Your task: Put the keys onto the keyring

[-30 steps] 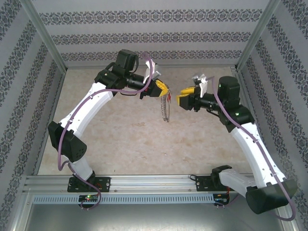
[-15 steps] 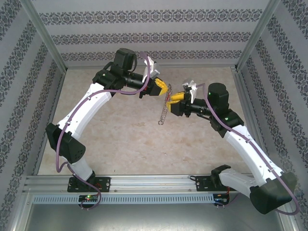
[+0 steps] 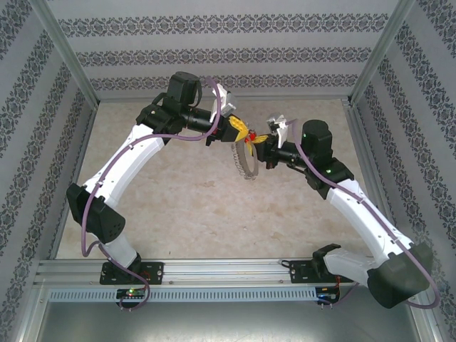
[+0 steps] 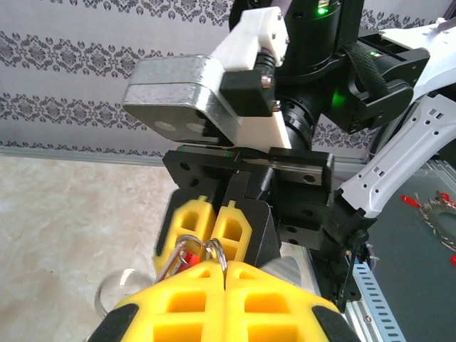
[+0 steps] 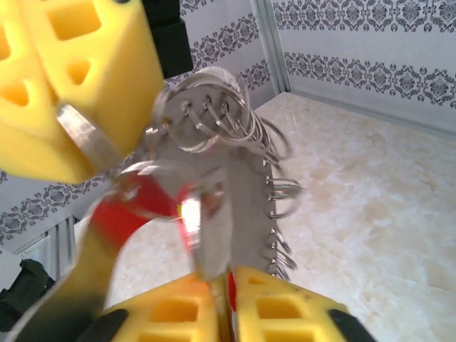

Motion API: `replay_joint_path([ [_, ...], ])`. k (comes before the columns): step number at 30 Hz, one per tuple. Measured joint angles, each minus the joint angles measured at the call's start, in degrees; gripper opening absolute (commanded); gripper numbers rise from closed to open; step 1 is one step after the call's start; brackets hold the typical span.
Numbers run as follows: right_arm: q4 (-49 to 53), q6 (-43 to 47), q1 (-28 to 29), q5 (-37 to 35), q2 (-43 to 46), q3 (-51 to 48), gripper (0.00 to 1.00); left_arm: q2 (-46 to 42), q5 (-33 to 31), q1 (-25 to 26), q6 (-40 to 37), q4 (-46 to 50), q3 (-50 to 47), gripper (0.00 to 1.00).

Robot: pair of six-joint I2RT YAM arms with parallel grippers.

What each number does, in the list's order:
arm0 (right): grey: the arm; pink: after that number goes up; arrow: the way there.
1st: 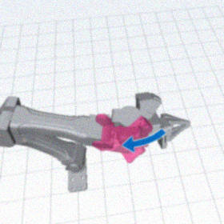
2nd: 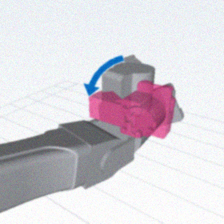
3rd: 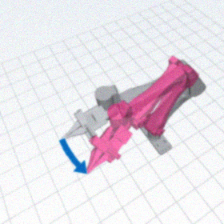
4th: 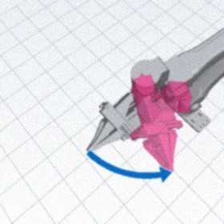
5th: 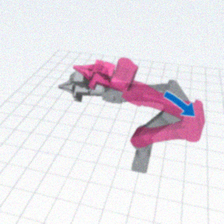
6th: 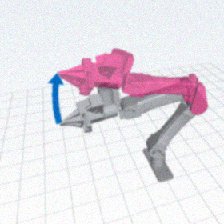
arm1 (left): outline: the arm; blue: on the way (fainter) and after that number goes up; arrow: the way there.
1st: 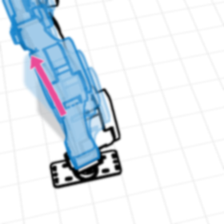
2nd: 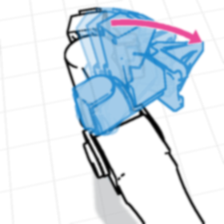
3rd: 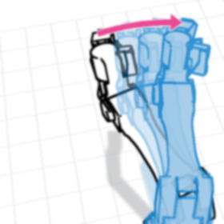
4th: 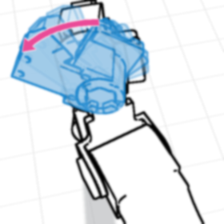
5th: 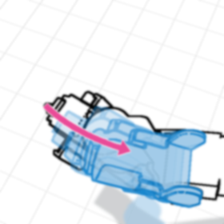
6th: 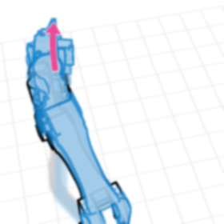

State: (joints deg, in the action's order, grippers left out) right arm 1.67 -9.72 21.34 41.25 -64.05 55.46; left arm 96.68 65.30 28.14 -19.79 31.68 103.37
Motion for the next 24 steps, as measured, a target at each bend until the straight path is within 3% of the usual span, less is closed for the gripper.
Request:
replay_joint_path([
  [8, 3.9, 1.1, 0.3, -2.1, 3.2, 0.0, 0.00, -0.3, -0.2, 0.0, 0.9, -1.6, -1.1, 0.00],
  [19, 8.7, 4.7, 3.5, -1.4, 3.1, 0.5, 0.00, -0.9, -0.7, 0.0, 2.2, -2.9, -2.5, 0.00],
  [20, 9.3, 5.2, 3.9, -1.5, 3.0, 0.7, 0.09, -0.9, -0.6, 0.0, 2.3, -2.9, -2.6, 0.00],
  [22, 10.5, 6.0, 4.2, -1.6, 2.7, 1.2, 0.38, -0.9, -0.7, 0.0, 2.3, -3.0, -2.6, 0.00],
  [24, 12.2, 7.1, 4.5, -1.6, 2.7, 1.6, 0.50, -0.9, -0.9, 0.0, 2.3, -3.3, -2.6, 0.00],
])
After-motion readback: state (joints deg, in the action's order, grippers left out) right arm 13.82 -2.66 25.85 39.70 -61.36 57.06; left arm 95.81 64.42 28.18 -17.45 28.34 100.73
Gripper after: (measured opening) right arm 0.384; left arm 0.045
